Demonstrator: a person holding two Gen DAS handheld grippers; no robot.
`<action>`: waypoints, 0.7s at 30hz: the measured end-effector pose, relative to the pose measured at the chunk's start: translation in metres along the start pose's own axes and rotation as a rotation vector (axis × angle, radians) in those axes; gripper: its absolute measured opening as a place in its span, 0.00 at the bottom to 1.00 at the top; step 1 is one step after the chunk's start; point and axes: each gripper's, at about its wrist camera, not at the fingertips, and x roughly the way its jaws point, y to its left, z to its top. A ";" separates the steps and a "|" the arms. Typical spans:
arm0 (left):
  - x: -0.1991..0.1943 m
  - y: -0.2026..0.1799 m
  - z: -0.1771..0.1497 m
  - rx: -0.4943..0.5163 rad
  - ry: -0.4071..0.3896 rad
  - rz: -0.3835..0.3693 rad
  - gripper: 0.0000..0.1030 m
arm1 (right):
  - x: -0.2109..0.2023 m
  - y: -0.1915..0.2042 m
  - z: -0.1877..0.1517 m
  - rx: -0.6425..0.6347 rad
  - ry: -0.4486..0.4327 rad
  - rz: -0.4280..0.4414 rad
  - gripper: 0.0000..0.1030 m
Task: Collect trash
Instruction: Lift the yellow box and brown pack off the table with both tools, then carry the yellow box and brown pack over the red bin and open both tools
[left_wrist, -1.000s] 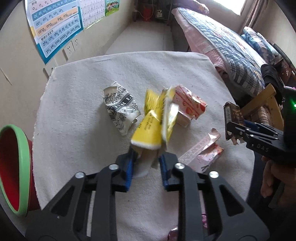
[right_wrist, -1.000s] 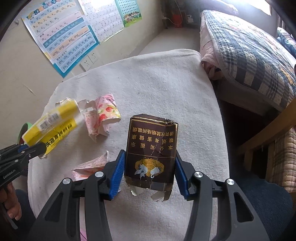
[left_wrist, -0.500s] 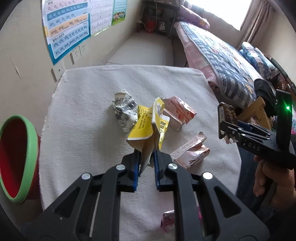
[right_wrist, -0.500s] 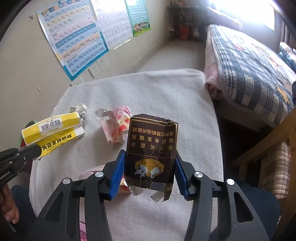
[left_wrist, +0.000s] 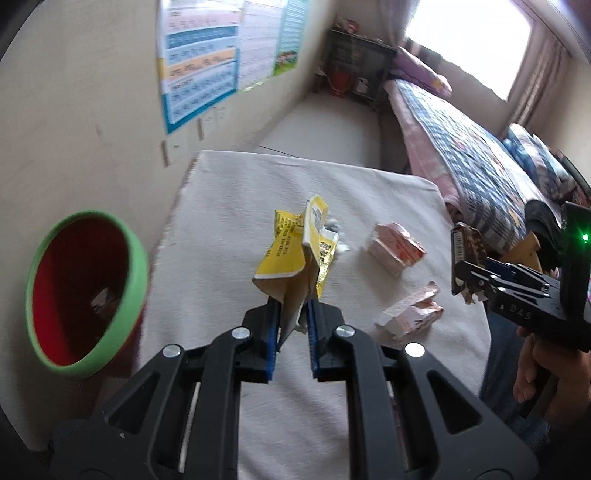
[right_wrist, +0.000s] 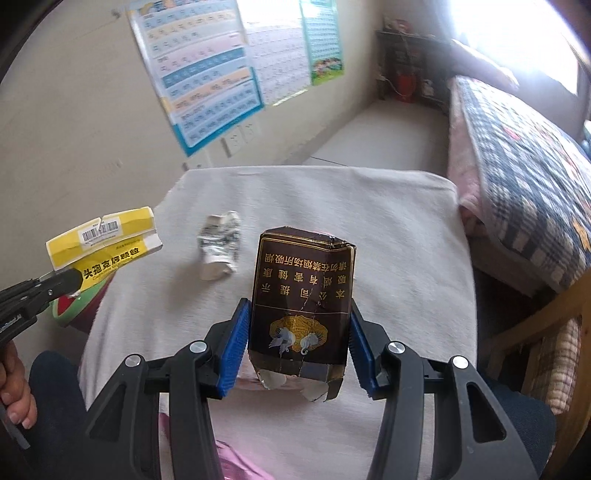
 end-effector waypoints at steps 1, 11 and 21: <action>-0.004 0.008 -0.002 -0.018 -0.007 0.011 0.12 | 0.000 0.004 0.001 -0.011 -0.001 0.007 0.47; -0.033 0.086 -0.017 -0.163 -0.068 0.130 0.13 | 0.011 0.085 0.019 -0.157 -0.003 0.096 0.47; -0.061 0.156 -0.031 -0.295 -0.128 0.224 0.13 | 0.026 0.169 0.039 -0.291 -0.006 0.174 0.47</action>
